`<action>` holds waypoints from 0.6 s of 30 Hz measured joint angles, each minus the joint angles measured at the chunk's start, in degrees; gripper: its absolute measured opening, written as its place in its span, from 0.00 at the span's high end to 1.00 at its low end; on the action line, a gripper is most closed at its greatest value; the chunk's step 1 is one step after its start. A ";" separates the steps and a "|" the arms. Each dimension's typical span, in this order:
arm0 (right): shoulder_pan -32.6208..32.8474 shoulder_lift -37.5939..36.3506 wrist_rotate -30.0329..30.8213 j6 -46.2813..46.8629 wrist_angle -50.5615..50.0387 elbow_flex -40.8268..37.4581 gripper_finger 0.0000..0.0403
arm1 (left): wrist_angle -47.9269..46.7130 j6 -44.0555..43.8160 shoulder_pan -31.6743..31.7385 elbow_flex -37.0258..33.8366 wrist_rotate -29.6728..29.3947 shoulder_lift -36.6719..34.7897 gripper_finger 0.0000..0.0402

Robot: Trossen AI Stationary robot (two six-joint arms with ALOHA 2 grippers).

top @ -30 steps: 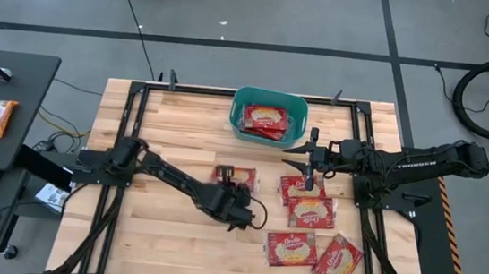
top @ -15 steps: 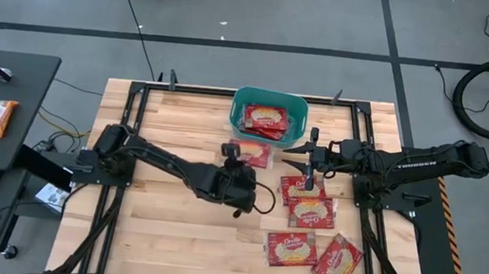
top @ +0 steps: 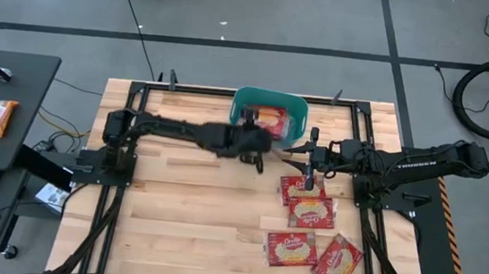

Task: Sort popcorn bags into baskets
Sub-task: Put the red popcorn bag into the blue bin

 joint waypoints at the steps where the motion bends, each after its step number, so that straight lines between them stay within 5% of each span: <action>1: 0.02 0.00 0.01 0.00 0.00 0.01 0.67 | 1.37 0.81 1.16 0.00 1.28 0.32 0.99; 11: 0.00 -0.01 0.88 -1.09 -0.51 0.02 0.67 | 6.58 2.50 9.13 -0.02 10.73 5.50 0.96; 18: 0.01 -0.01 3.06 -1.51 -1.47 -0.01 0.67 | 6.97 1.60 7.83 0.00 10.13 5.64 0.75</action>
